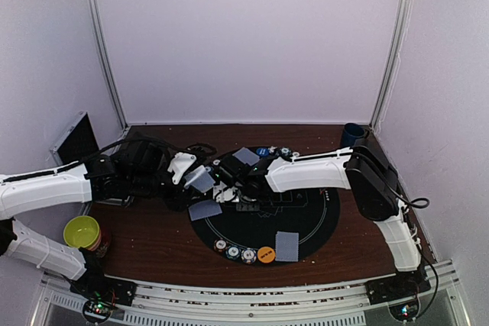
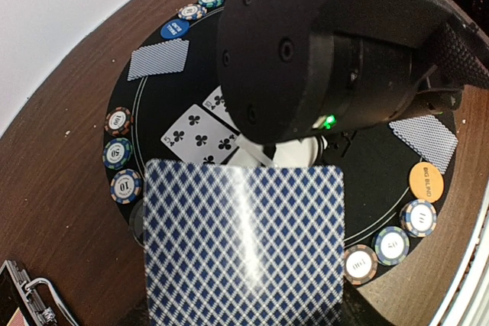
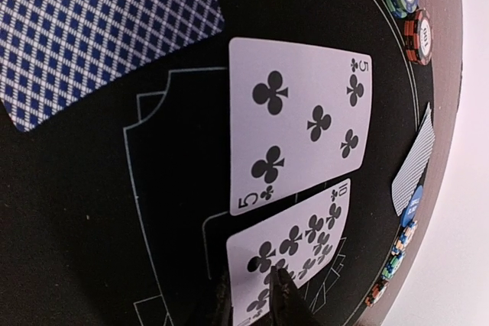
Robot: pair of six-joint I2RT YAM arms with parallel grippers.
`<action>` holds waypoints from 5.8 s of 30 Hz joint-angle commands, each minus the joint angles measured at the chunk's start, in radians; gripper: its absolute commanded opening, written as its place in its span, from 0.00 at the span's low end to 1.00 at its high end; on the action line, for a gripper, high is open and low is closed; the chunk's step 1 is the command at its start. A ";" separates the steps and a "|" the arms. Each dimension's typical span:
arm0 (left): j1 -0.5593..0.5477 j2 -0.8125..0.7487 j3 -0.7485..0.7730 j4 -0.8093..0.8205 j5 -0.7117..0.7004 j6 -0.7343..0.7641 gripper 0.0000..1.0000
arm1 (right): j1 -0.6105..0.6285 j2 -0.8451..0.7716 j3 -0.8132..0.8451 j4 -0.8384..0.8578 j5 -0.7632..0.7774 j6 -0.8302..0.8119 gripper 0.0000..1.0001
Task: Distribute texas hold em gaming equipment
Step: Place the poker card in the community card area, then pick up the poker card from the face-down deck piles.
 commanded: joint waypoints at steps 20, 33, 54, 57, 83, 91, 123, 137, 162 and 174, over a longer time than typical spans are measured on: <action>-0.002 -0.029 0.007 0.025 -0.007 -0.001 0.59 | -0.024 -0.168 -0.090 -0.028 -0.007 0.140 0.48; -0.002 -0.024 0.007 0.025 -0.010 -0.001 0.59 | -0.219 -0.139 -0.130 0.047 -0.012 0.309 0.67; -0.002 -0.025 0.007 0.025 -0.010 0.001 0.59 | -0.194 -0.046 -0.108 0.079 -0.097 0.318 0.70; -0.002 -0.024 0.007 0.025 -0.009 0.001 0.59 | -0.189 -0.044 -0.103 0.090 -0.089 0.321 0.70; -0.002 -0.020 0.008 0.026 -0.005 0.002 0.59 | -0.160 -0.031 -0.083 0.132 -0.018 0.314 0.71; -0.001 -0.018 0.008 0.025 -0.006 0.001 0.59 | -0.159 -0.044 -0.088 0.141 -0.012 0.310 0.72; -0.014 -0.013 0.005 0.026 0.024 0.018 0.59 | -0.306 -0.452 -0.111 0.206 -1.119 0.700 0.94; -0.028 -0.020 0.001 0.036 0.057 0.029 0.59 | -0.218 -0.262 -0.047 0.269 -1.281 0.815 0.87; -0.030 -0.013 0.002 0.035 0.064 0.033 0.59 | -0.168 -0.125 0.045 0.256 -1.302 0.886 0.73; -0.030 -0.014 0.000 0.035 0.060 0.032 0.59 | -0.218 -0.152 0.025 0.204 -1.284 0.847 0.48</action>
